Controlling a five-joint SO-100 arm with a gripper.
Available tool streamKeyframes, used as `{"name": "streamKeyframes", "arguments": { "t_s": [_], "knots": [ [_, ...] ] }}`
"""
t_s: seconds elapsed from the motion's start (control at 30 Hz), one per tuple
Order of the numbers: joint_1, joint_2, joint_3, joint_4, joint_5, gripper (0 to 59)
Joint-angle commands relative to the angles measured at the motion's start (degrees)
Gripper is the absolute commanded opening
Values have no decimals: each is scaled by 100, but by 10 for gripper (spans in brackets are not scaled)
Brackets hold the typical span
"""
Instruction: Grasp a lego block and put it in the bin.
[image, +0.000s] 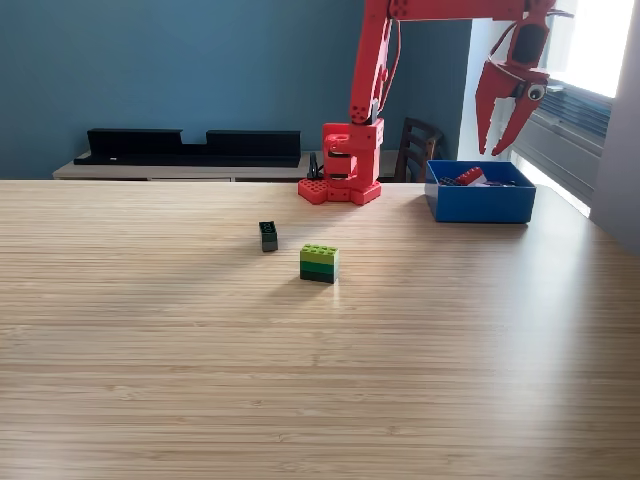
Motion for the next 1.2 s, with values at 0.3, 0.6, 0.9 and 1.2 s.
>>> {"name": "streamKeyframes", "arguments": {
  "t_s": [0.3, 0.6, 0.9, 1.2],
  "knots": [
    [4685, 229, -1134, -79, 545, 1],
    [6003, 229, -571, -879, 501, 1],
    [6038, 229, 79, -1336, 563, 1],
    [6038, 229, 457, -1670, 589, 1]
  ]
}}
